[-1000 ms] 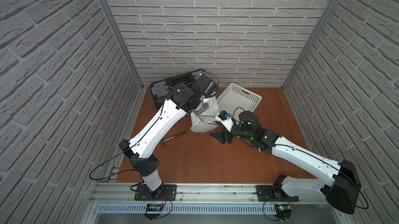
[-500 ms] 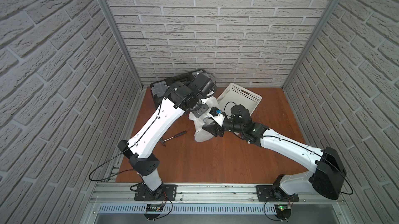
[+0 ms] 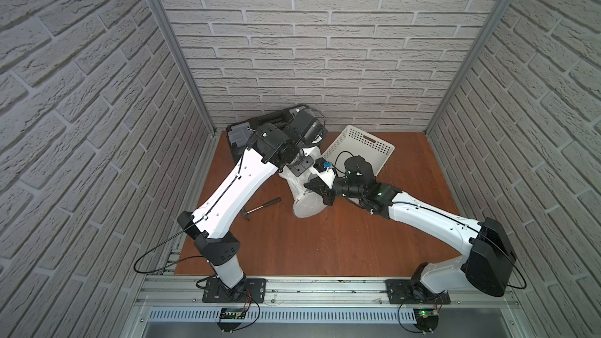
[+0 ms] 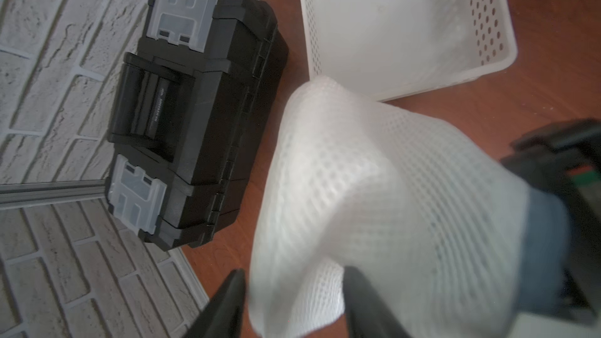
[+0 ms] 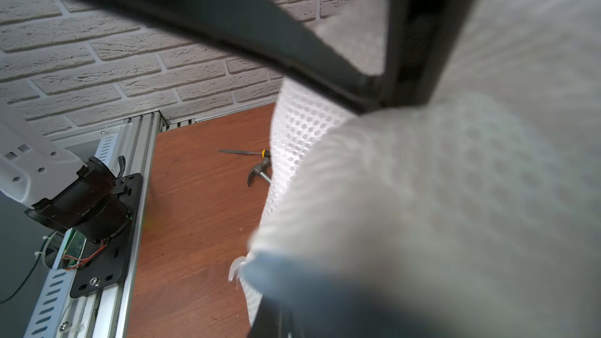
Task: Turn the laundry bag inside out
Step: Zip the zipper on the laundry bag.
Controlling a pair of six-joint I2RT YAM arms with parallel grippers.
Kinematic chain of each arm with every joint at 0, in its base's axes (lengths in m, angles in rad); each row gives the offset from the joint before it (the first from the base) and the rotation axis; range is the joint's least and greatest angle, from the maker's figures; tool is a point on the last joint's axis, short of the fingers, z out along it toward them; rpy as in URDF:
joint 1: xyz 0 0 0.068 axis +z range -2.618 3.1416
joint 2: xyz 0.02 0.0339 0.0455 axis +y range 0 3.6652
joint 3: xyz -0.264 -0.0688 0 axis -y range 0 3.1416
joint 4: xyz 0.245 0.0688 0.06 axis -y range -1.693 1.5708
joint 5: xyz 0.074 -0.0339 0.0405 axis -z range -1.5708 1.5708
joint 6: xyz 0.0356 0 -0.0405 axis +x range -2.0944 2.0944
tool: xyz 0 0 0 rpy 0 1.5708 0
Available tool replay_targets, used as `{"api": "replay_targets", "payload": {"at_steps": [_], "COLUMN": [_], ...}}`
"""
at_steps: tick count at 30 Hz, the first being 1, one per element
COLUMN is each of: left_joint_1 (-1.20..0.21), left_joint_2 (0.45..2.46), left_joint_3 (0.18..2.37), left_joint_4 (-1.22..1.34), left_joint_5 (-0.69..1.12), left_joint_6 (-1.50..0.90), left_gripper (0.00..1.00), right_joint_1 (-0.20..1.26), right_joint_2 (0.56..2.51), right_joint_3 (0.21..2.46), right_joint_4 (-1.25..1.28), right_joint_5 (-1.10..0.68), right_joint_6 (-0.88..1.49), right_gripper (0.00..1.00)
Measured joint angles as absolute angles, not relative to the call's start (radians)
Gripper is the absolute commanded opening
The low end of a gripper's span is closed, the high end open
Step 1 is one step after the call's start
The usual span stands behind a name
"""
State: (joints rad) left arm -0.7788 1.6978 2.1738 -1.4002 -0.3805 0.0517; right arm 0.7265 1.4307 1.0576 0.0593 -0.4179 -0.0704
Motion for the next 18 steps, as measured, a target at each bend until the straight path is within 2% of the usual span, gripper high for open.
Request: {"api": "replay_targets", "payload": {"at_steps": [2,6,11,15,18], "left_joint_1": [-0.776,-0.776,-0.780,-0.780,-0.780], "left_joint_2": [1.674,1.515,1.257,1.134,1.088], "left_joint_3": [2.144,1.928,1.653,1.534,1.449], "left_joint_4": [-1.334,-1.085,-0.755,-0.616,-0.551], "left_joint_5": [-0.435,-0.526,-0.470,-0.335,-0.210], "left_joint_6": [0.061,0.125,0.215,0.254,0.271], "left_gripper": [0.98,0.98,0.93,0.76,0.76], "right_joint_1": [0.726,0.720,0.710,0.688,0.671], "right_joint_2": [1.428,1.414,1.369,1.341,1.329], "right_joint_3": [1.059,1.104,1.225,1.346,1.405], "right_joint_4": [0.053,-0.018,-0.150,-0.263,-0.305], "right_joint_5": [-0.407,-0.378,-0.302,-0.216,-0.179], "right_joint_6": [-0.017,0.101,0.250,0.371,0.440], "right_gripper": [0.03,0.03,0.02,0.03,0.03]}}
